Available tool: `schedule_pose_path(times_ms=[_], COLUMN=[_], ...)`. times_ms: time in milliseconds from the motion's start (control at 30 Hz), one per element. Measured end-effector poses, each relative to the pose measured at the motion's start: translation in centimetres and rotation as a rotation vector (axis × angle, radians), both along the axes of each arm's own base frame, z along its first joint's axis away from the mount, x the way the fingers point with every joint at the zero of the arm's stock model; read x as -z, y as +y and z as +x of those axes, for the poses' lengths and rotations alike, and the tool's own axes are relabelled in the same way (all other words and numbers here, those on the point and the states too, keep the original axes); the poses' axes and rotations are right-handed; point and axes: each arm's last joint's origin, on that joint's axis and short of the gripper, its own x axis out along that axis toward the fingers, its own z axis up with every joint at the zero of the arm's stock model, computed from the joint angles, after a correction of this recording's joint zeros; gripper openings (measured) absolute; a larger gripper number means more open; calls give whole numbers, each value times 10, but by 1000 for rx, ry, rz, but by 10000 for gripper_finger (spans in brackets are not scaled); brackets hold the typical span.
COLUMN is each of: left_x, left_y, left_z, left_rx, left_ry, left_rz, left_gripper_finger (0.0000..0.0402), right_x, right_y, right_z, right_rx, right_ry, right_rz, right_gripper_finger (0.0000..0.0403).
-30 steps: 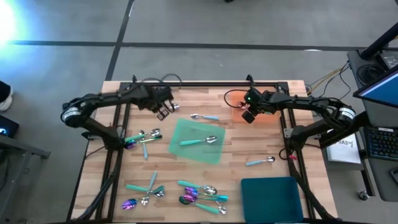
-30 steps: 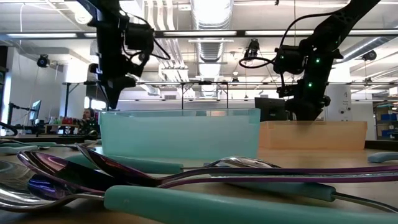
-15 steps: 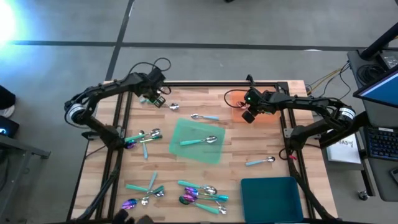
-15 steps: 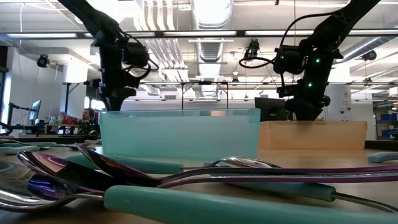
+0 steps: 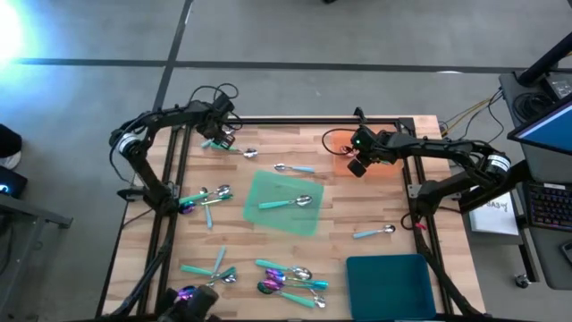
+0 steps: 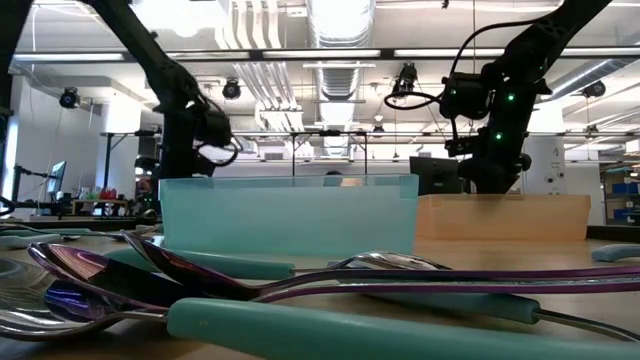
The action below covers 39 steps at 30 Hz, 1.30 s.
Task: Sort silverware by color (type)
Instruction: Put the blue spoon into the blue bin
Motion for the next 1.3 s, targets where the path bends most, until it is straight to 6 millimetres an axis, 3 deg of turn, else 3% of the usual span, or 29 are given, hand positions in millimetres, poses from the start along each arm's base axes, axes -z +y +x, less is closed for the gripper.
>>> schedule_pose_path(times_ms=[167,1033,1300], left_x=[-1,8,27], left_y=[9,13,26], left_z=[1,4,13], left_rx=[-16,24,41], left_ry=[-25,-88,-57], left_rz=[9,-61,-149], left_gripper_finger=[130,129,119], right_x=[0,0,0], right_y=[0,0,0], right_z=[0,0,0], right_rx=[0,0,0], right_ry=[0,0,0], right_rz=[0,0,0], right_gripper_finger=[91,91,91])
